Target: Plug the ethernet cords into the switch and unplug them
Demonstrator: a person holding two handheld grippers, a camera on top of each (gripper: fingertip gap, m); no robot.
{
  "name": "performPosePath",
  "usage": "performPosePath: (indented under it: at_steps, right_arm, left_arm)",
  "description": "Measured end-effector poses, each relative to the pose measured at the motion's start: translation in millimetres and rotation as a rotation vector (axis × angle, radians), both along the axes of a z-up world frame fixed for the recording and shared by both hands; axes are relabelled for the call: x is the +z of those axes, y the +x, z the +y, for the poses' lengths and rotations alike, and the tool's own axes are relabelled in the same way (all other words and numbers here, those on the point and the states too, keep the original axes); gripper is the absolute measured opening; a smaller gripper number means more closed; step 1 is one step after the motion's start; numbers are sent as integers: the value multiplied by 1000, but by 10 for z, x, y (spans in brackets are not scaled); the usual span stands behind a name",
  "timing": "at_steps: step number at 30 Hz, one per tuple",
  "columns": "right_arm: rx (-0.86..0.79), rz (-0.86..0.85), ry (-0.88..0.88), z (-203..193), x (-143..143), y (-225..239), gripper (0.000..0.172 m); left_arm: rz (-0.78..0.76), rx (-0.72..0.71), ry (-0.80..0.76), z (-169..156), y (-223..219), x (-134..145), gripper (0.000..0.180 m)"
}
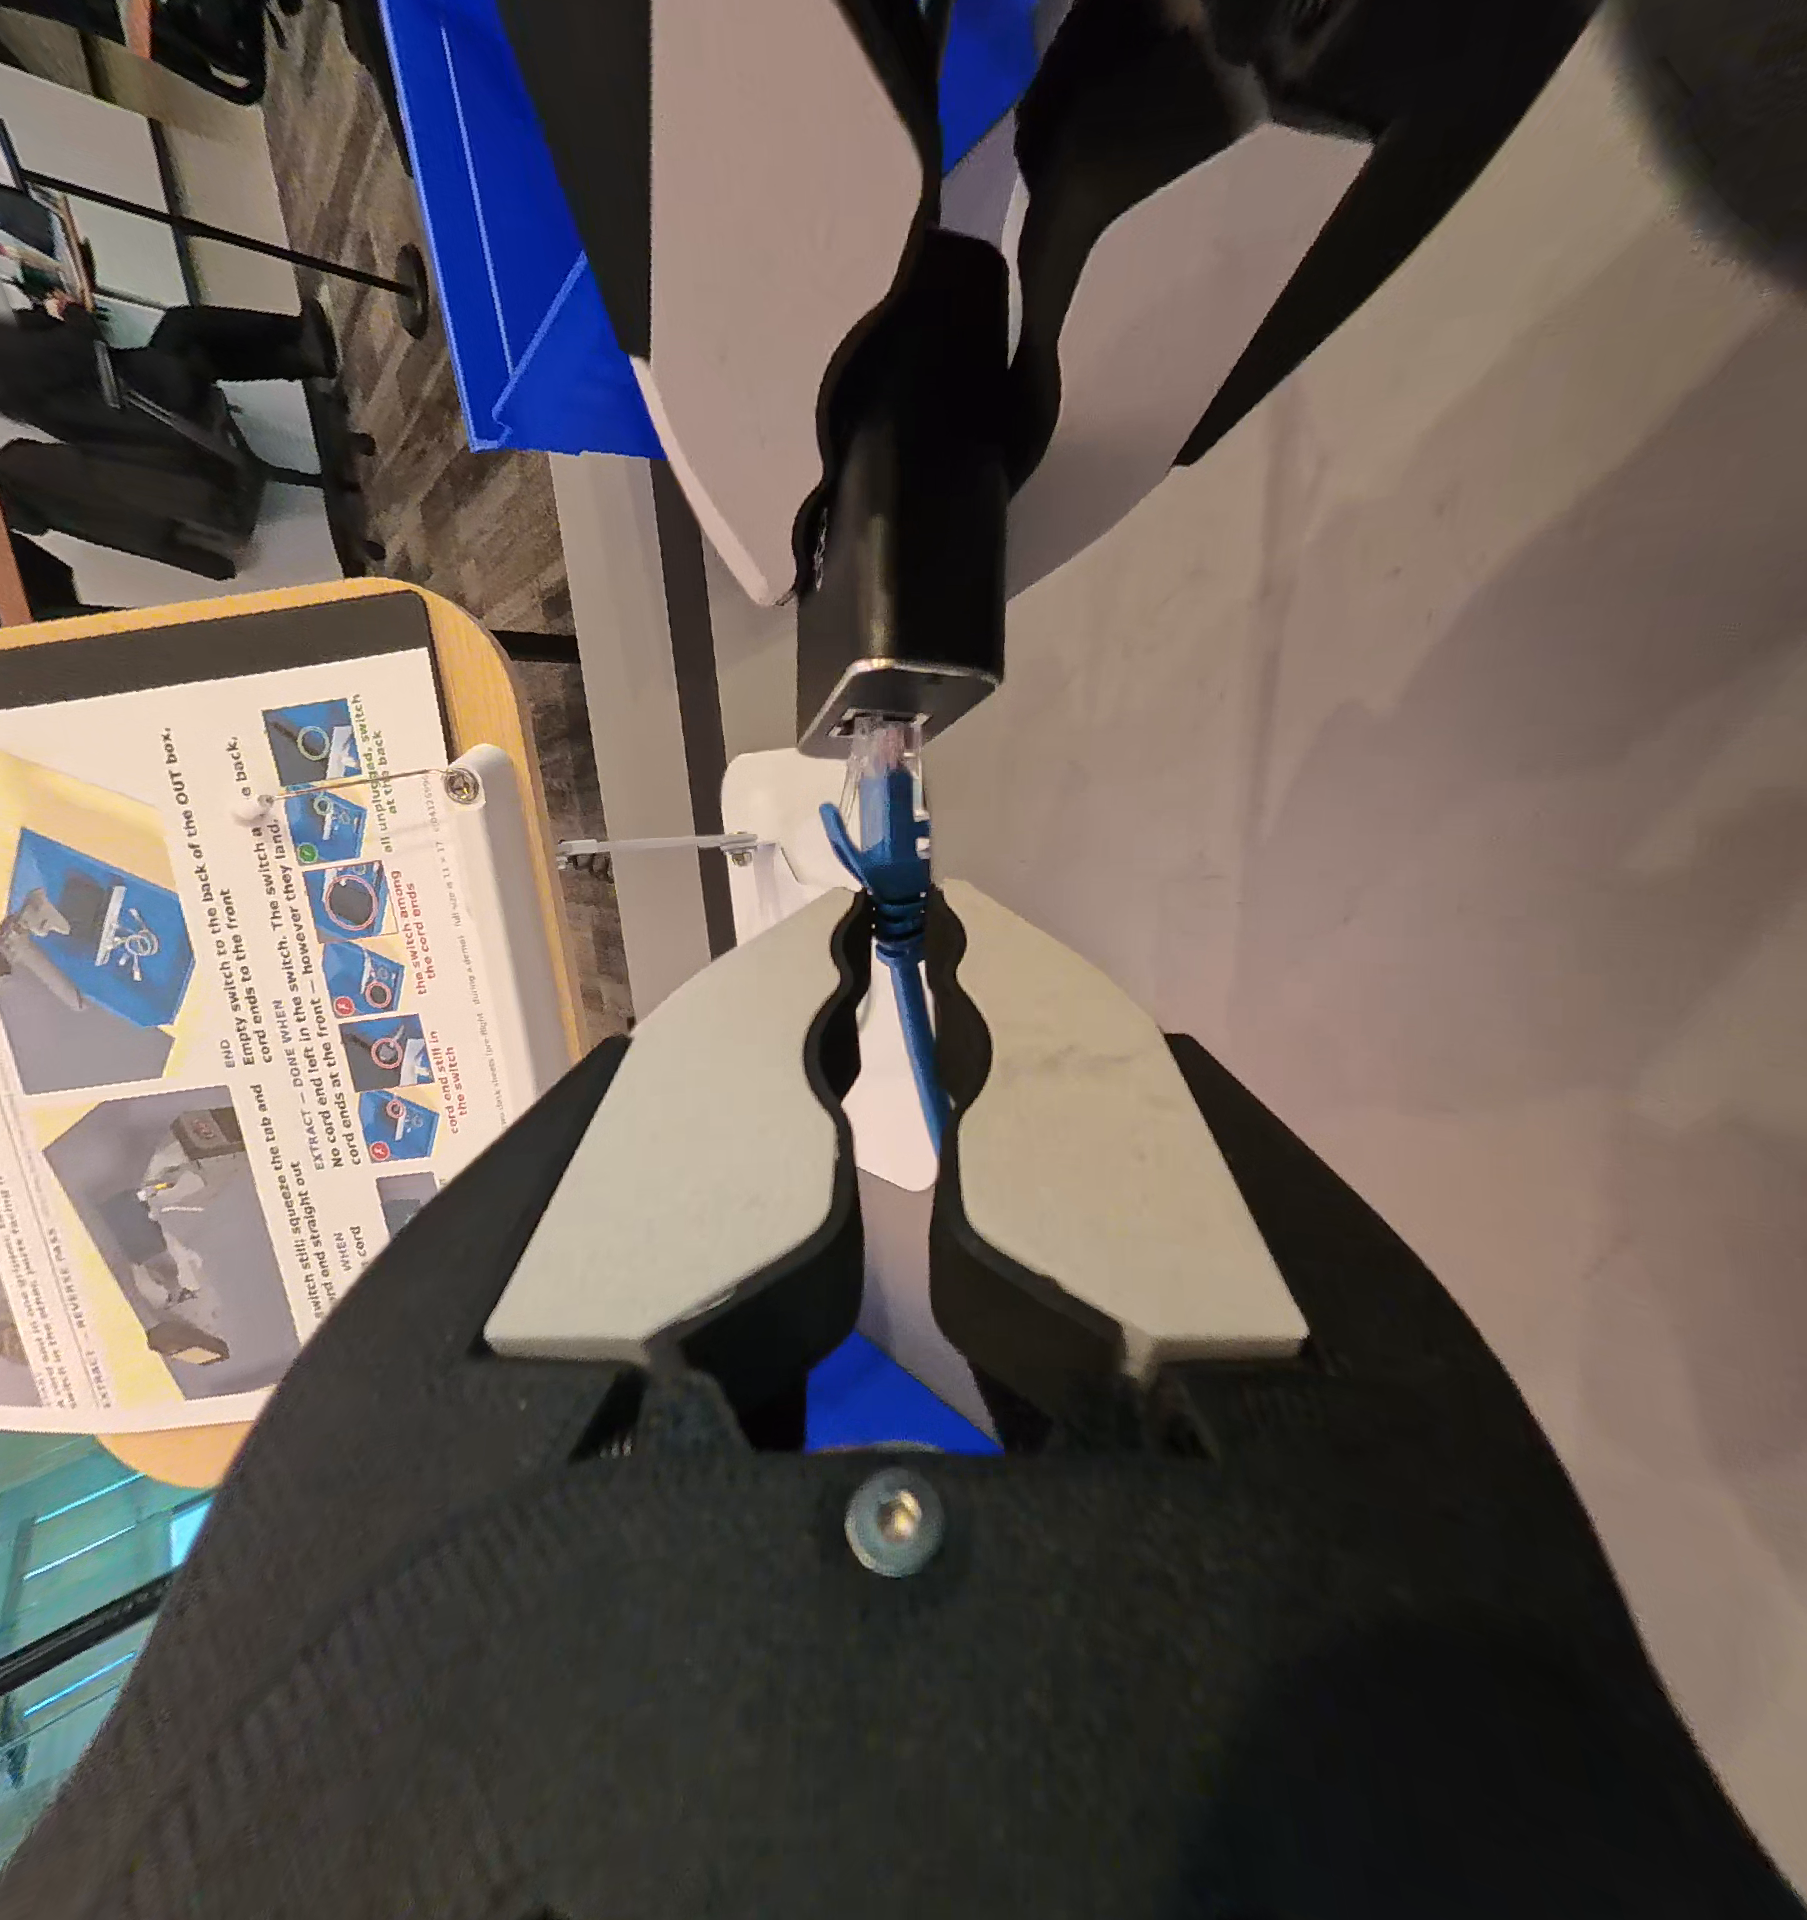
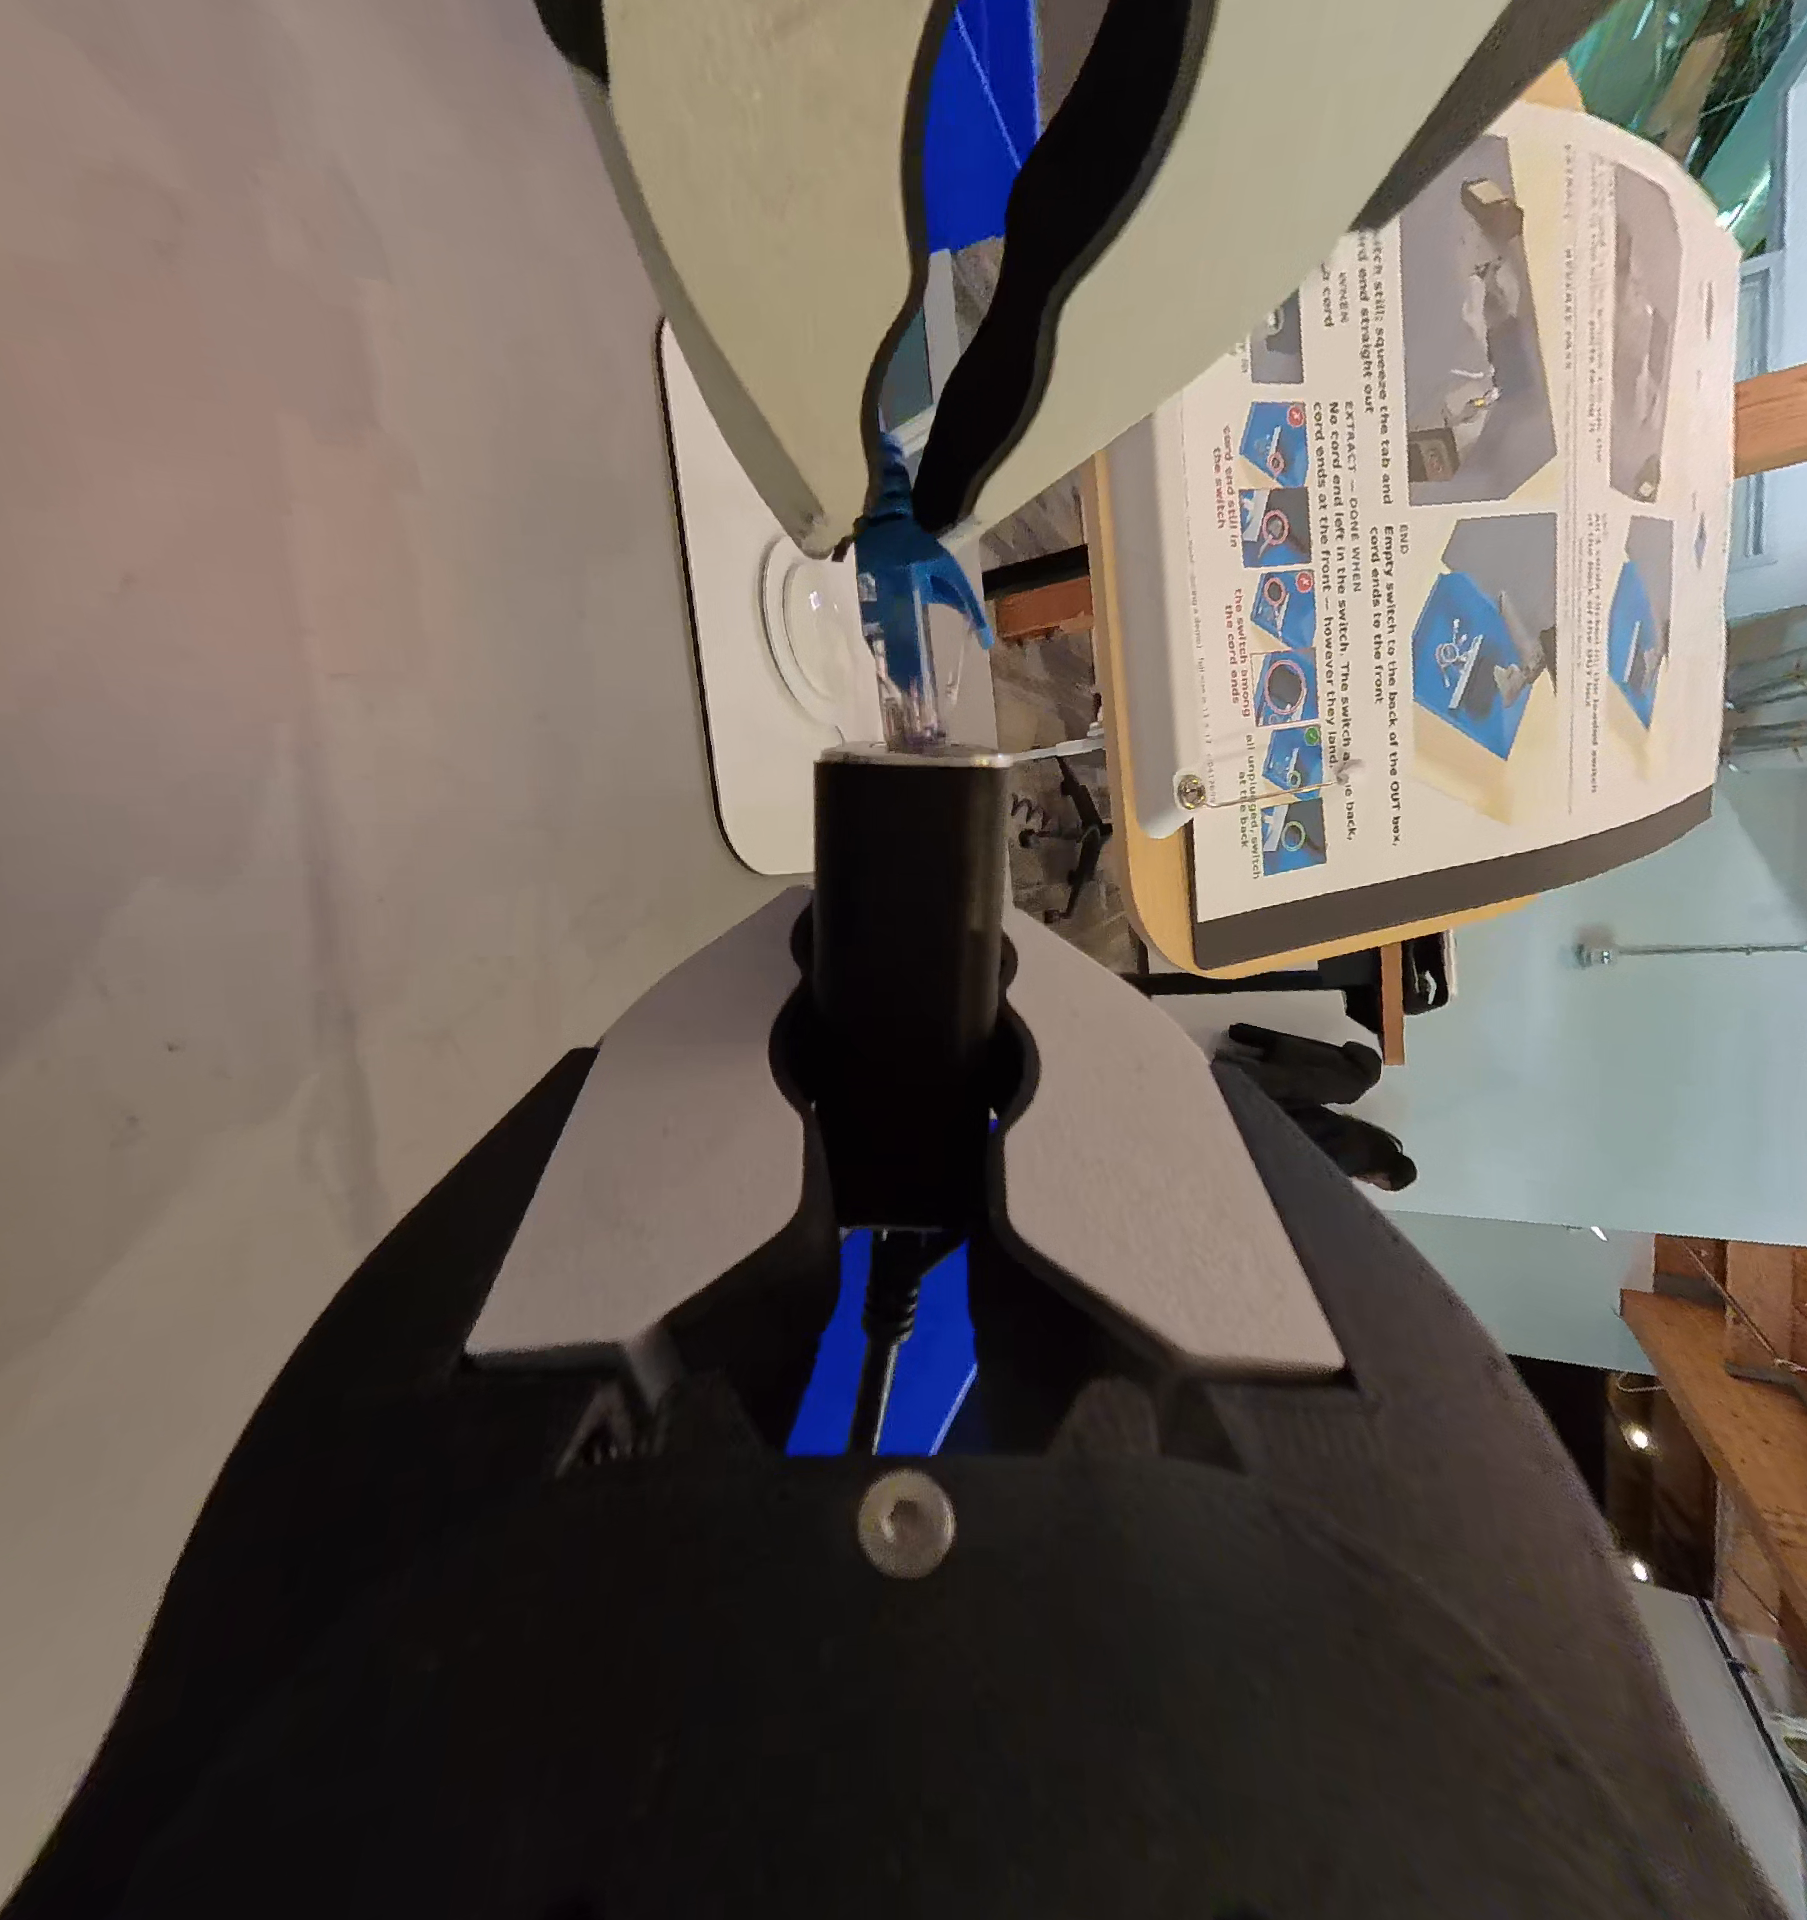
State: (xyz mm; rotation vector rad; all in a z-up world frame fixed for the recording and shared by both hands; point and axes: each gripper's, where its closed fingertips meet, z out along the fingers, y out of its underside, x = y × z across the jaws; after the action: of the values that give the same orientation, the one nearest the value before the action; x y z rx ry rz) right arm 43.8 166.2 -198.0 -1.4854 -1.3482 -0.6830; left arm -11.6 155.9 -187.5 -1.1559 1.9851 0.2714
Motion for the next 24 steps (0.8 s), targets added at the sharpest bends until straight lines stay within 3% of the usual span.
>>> performPosePath:
  at_steps: [1,13,24]
  right_arm:
    - [-2,2,-11,1,-13,5,27]
    - [31,98,-16,-12,64,-1,26]
    - [46,70,-24,-9,7,-77,26]
  left_arm:
    - [-1,-3,1,-10,-2,1,8]
    - [-84,-79,20,-78,34,143,8]
    - [42,-50,106,2,-23,32,8]
